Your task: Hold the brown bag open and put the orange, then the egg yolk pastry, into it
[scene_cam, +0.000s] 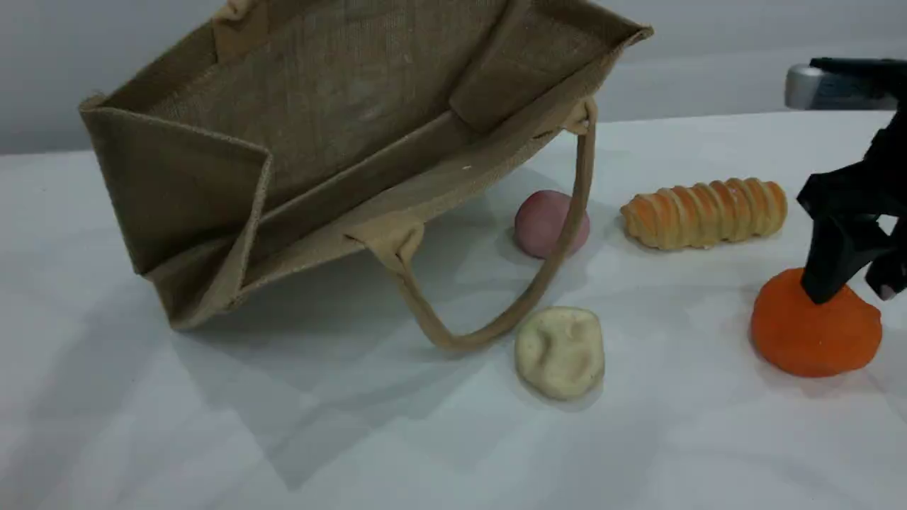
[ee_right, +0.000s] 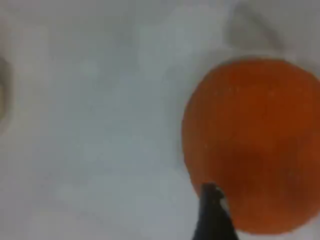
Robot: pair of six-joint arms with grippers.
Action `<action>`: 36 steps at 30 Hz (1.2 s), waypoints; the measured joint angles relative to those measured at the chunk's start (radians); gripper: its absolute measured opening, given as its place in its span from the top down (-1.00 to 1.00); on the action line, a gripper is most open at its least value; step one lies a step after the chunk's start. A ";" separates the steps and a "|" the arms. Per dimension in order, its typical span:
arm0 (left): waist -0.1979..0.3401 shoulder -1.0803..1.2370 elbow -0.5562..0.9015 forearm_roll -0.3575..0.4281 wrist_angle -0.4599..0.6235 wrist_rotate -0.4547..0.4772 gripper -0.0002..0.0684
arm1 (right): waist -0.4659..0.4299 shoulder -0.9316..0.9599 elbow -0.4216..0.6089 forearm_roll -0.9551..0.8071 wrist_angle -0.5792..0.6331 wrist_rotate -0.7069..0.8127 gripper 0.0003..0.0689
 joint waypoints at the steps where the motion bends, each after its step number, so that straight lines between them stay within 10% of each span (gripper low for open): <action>1: 0.000 0.000 0.000 0.000 0.000 0.000 0.76 | 0.000 0.009 -0.009 0.001 0.000 0.000 -0.18; 12: 0.000 0.000 0.000 -0.002 0.001 -0.001 0.76 | 0.000 0.085 -0.040 0.001 -0.002 -0.001 -0.14; 22: 0.000 0.000 0.000 -0.002 0.001 -0.001 0.76 | 0.000 0.075 -0.039 -0.025 0.064 -0.001 0.92; 36: 0.000 0.000 0.000 0.004 0.001 0.011 0.76 | 0.019 -0.265 -0.026 -0.062 0.235 0.048 0.96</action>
